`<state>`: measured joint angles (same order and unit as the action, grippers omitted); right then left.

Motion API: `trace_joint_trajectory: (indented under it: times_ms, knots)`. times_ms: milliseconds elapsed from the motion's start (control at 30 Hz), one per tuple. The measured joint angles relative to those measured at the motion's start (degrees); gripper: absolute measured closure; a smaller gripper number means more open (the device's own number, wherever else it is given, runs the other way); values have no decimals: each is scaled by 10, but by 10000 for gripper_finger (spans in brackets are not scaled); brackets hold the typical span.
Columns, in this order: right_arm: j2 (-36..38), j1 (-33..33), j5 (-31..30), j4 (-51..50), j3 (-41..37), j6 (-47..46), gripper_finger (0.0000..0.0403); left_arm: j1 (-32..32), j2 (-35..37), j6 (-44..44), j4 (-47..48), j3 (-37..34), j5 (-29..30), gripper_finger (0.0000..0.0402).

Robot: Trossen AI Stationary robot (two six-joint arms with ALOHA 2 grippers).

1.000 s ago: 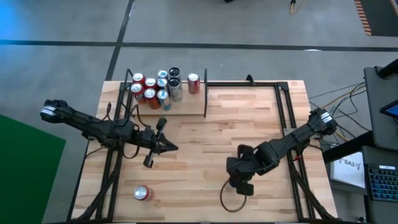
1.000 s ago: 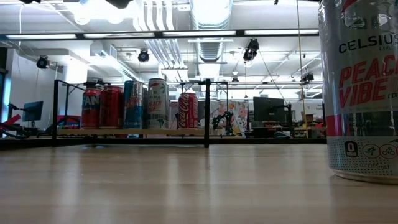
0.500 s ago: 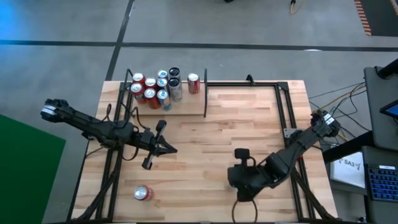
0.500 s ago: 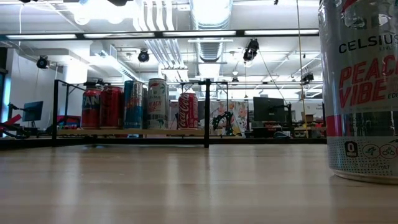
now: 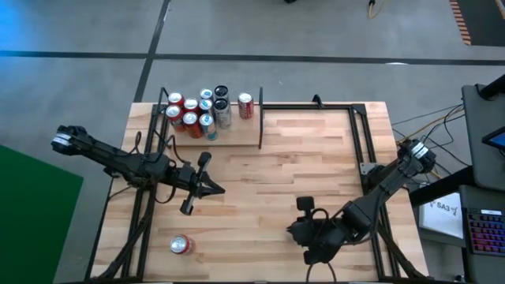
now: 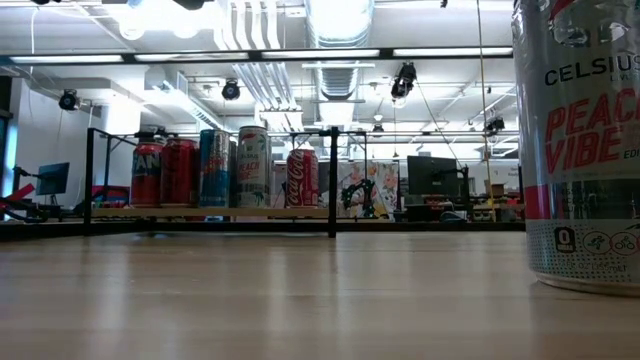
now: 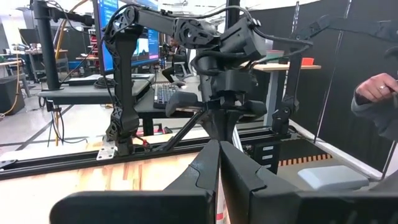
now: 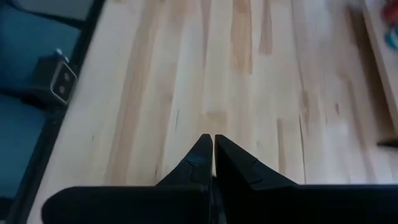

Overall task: Place canned beverage on shelf
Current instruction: Put the white pink soda can on the shelf aligned with the other white pink soda cans

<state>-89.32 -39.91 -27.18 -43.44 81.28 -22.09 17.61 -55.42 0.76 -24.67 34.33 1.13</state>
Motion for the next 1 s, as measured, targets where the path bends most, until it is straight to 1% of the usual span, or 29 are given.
trace_joint_trajectory:
  times_ms: [167, 333, 467, 567, 667, 800, 1000]
  knots:
    - [48, 0, -1, 106, -64, 55, 394, 0, 0, 3, -4, 0, 0, 402]
    - [106, 0, -1, 195, -153, 65, 394, 0, 0, 4, -4, 0, 0, 402]
    - [142, 0, -1, 310, -237, 80, 394, 0, 0, 4, -5, 0, 23, 402]
    - [159, 0, 0, 372, -283, 82, 394, 0, 0, 4, -7, 0, 36, 402]
    - [162, -1, 2, 378, -304, 61, 394, 0, 0, 4, -7, 0, 36, 402]
    - [161, -1, 2, 379, -310, 37, 394, 0, 0, 4, -7, 0, 49, 402]
    - [161, -1, 2, 378, -300, 47, 392, 0, 0, 4, -7, 0, 59, 402]
